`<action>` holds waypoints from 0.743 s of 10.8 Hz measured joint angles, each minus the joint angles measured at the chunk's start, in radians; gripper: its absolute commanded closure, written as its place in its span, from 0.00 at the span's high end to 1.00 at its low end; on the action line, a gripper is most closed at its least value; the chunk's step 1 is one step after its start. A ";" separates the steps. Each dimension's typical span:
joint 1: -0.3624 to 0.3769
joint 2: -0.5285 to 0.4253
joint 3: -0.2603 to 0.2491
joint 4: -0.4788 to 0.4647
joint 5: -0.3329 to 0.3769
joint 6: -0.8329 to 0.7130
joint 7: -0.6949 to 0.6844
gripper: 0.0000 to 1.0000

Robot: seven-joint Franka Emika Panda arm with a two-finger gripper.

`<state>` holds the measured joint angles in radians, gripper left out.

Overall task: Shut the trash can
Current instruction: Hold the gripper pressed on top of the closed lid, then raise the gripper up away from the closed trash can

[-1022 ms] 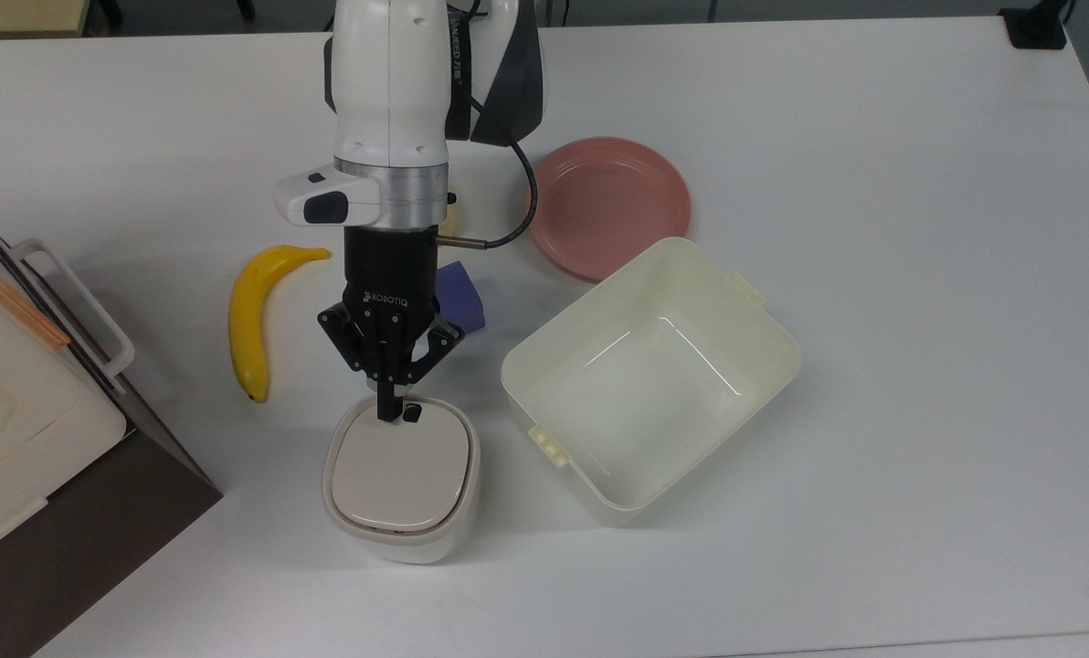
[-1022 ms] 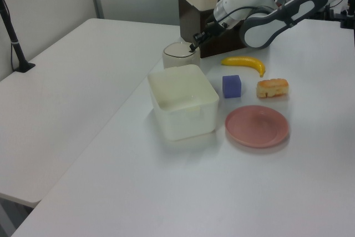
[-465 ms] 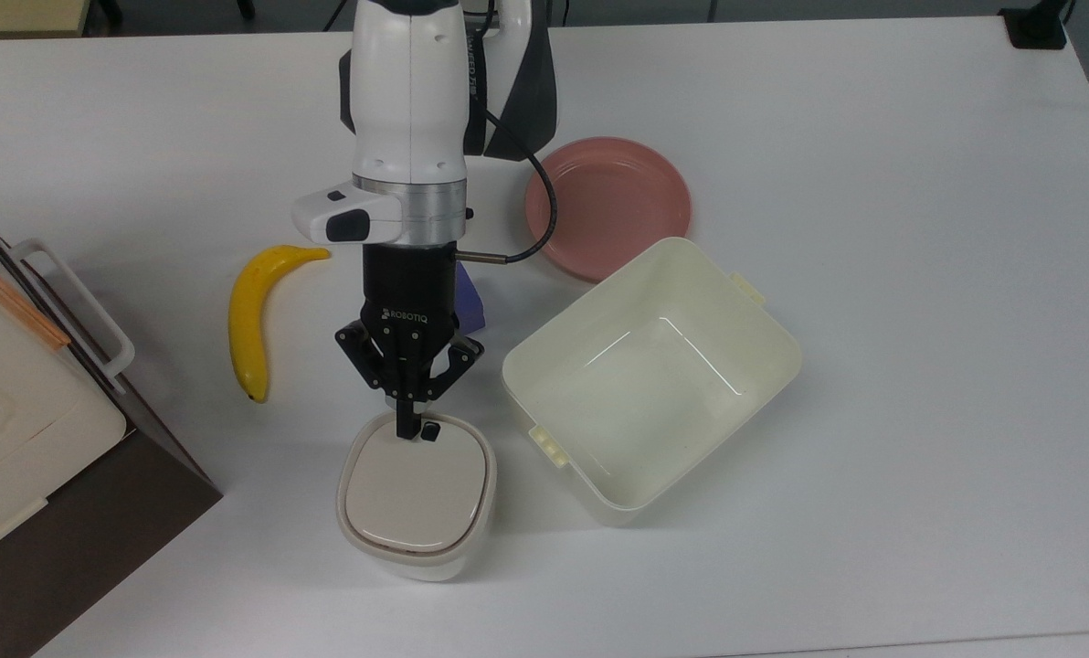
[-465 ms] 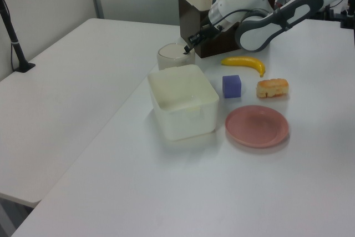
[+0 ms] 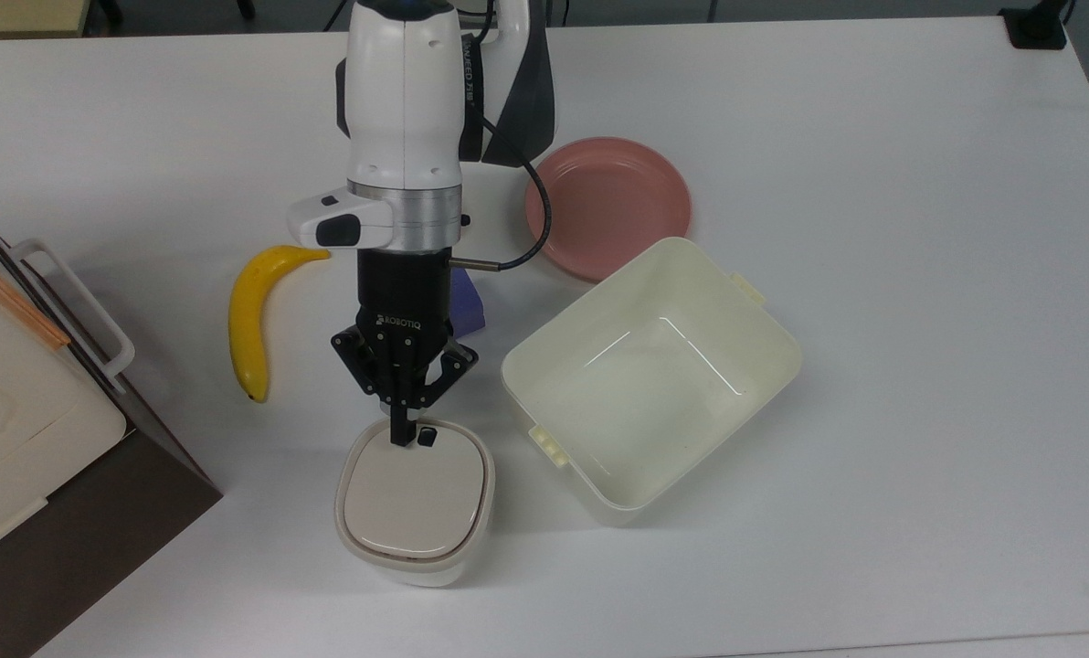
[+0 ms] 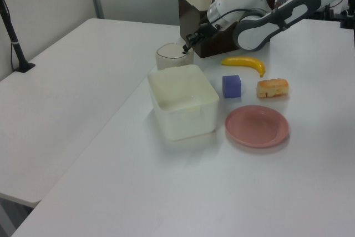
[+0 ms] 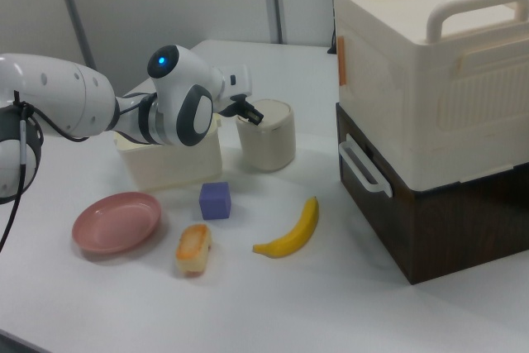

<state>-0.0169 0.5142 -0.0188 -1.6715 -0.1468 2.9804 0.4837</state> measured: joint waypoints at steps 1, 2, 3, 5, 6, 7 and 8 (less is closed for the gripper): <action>-0.005 0.003 0.000 0.004 0.000 0.000 0.008 0.00; -0.009 0.004 0.000 0.007 0.001 0.000 0.011 0.00; -0.011 0.005 0.000 0.008 0.001 0.000 0.012 0.00; -0.011 0.005 0.000 0.009 0.001 0.000 0.012 0.00; -0.011 0.005 0.000 0.011 0.003 0.000 0.013 0.00; -0.011 0.002 0.001 0.020 0.025 0.000 0.015 0.00; -0.011 -0.010 0.002 0.034 0.060 0.000 0.015 0.00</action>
<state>-0.0279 0.5041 -0.0172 -1.6377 -0.0872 2.9806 0.4983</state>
